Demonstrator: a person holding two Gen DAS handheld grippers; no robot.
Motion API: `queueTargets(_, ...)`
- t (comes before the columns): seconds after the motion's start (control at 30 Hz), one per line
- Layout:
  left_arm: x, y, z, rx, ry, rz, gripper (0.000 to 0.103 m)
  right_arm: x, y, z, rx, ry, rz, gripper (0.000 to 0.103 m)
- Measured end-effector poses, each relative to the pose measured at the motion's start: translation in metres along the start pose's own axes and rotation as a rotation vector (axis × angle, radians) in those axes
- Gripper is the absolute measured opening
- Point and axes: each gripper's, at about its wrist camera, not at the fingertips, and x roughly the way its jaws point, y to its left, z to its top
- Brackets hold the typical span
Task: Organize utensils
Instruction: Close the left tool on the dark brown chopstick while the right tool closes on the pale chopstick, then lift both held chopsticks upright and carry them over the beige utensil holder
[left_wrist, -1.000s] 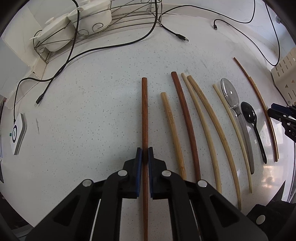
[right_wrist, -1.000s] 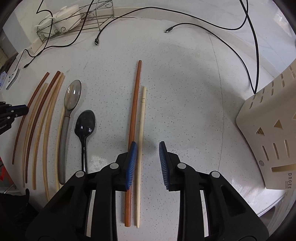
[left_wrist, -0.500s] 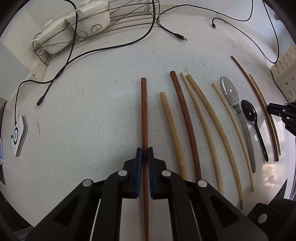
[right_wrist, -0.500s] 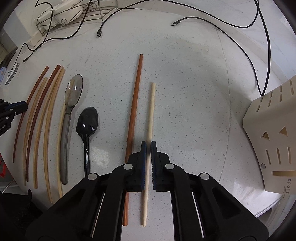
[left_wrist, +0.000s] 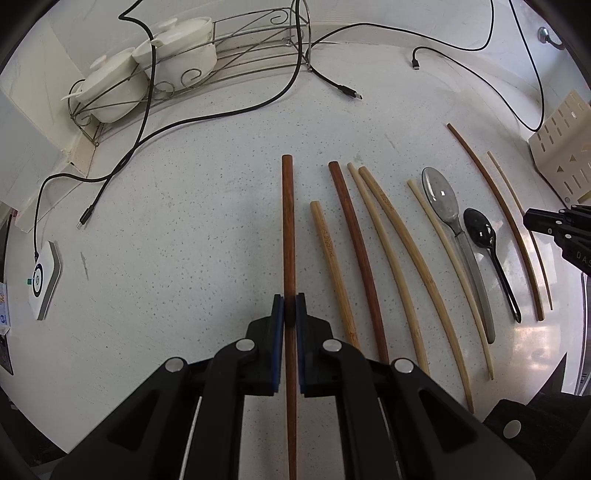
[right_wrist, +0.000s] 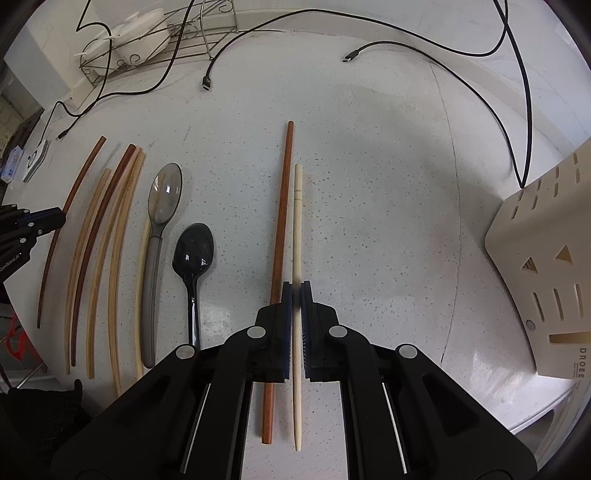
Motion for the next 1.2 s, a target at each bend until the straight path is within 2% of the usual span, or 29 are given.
queueTargets(0.3, -0.039, -0.005, 0.011, 0.028, -0.088, -0.023, 0.006, -0.055, -0.015, -0.007, 0.081, -0.136, 0.019, 0.004)
queueTargets(0.6, -0.085, -0.030, 0.035, 0.075, -0.220, -0.084, 0.006, -0.114, -0.041, -0.016, 0.186, -0.281, 0.004, 0.004)
queueTargets(0.9, -0.130, -0.068, 0.067, 0.140, -0.399, -0.168, 0.006, -0.164, -0.082, -0.038, 0.319, -0.441, -0.089, 0.004)
queueTargets(1.2, -0.159, -0.123, 0.091, 0.232, -0.537, -0.249, 0.006, -0.199, -0.117, -0.063, 0.423, -0.575, -0.177, 0.004)
